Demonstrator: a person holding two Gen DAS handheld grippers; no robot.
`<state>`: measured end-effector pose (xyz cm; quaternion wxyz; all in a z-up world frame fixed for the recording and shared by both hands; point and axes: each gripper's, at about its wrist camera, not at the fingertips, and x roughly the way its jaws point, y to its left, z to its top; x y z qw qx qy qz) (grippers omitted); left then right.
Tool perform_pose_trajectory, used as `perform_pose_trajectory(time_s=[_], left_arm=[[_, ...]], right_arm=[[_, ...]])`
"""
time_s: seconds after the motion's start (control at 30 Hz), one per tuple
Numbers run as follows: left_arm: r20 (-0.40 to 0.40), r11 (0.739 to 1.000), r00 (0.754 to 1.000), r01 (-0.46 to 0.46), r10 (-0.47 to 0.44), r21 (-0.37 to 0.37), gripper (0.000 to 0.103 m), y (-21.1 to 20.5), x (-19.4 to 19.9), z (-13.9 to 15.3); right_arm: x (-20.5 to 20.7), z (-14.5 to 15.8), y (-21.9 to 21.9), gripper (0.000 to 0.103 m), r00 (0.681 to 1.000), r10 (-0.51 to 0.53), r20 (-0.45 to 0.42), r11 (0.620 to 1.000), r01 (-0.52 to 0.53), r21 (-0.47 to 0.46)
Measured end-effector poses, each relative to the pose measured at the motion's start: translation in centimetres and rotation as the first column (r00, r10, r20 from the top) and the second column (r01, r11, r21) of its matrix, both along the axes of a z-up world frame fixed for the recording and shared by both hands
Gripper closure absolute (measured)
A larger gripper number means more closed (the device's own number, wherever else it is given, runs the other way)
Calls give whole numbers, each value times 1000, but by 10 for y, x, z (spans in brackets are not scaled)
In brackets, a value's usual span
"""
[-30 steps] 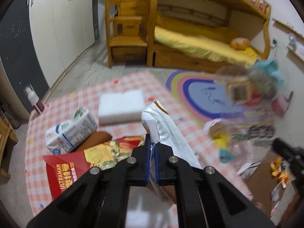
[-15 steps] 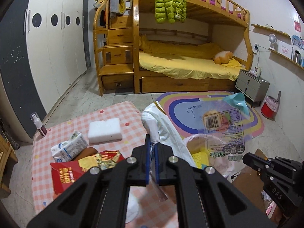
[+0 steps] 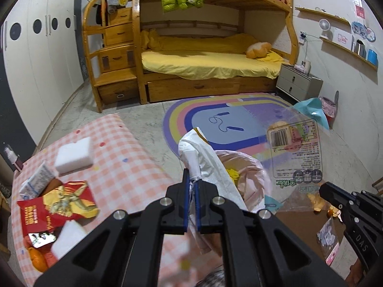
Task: Collect trash
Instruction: 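Carry the plastic bag to the pink bin and release it, then return both tools to the table and reach toward the white tissue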
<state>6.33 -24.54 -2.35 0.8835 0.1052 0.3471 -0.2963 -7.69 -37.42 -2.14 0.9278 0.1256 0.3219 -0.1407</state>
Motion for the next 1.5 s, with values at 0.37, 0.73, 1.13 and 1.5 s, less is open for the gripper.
perform_pose_trajectory(time_s=[0.37,0.73,1.13,1.5], left_arm=[[-72,998,996,49,-47,34,101,-74,32,-36],[-128,998,991,38,-32,51,62,-113,81,-65],[-69,995,993,-99,100,23,36,-41,79,-32],[8,948,948,-317,317,20,35,91,47,19]], right_arm=[[36,-46,-49,103,993,-70,-96,997,72,16],[87,-89,-76,99,980,-86,-178,996,91,22],[65,-57,-48,70,995,-13,-98,997,20,73],[61,3,62,70,970,243,-2,970,-243,26]])
